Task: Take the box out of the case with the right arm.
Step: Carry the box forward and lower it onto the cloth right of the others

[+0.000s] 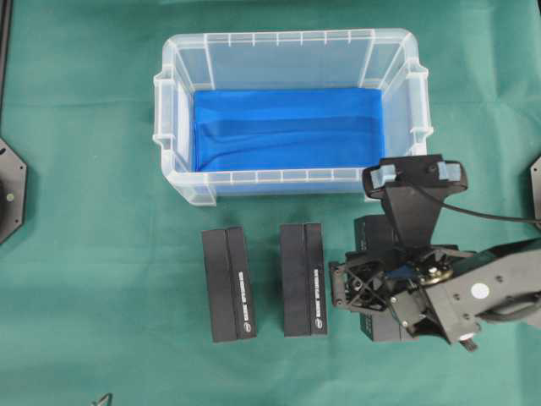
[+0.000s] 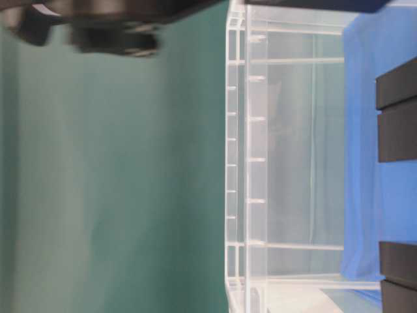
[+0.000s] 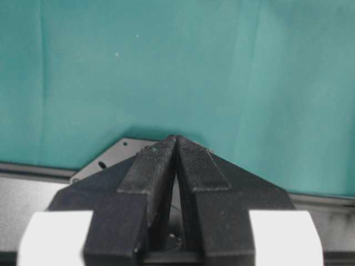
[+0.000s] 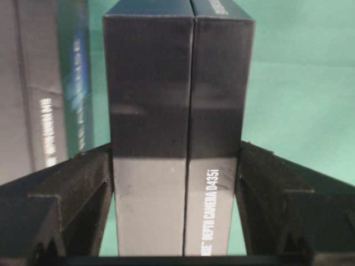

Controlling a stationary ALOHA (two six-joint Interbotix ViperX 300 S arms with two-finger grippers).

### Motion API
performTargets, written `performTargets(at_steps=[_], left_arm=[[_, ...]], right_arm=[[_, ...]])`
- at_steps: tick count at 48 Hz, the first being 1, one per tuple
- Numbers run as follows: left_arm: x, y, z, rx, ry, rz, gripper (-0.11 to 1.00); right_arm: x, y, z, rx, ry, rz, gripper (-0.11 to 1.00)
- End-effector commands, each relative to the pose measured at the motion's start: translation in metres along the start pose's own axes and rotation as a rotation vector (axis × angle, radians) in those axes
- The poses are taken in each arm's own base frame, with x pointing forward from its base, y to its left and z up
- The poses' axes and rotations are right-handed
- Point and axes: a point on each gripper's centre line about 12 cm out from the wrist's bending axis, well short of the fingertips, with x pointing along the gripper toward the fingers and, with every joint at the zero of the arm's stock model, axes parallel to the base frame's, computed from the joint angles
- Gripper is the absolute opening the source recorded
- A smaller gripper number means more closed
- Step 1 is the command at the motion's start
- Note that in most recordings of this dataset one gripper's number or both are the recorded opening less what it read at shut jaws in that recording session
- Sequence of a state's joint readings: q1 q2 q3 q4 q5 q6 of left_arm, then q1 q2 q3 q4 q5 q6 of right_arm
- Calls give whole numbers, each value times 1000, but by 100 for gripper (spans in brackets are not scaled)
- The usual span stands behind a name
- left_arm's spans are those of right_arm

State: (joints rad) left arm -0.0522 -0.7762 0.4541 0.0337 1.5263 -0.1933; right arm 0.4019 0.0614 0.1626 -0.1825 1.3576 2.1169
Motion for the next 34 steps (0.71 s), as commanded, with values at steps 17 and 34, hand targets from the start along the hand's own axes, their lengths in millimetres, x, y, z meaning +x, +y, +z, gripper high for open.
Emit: performTargets(at_steps=[17,34], left_arm=[[-1,1,2,-6,-8,3,0],[-1,1,2,-6,-8,3,0]], right_arm=[[44,2,0,12,42,25,65],[46,0,-4,22,71,20,65]])
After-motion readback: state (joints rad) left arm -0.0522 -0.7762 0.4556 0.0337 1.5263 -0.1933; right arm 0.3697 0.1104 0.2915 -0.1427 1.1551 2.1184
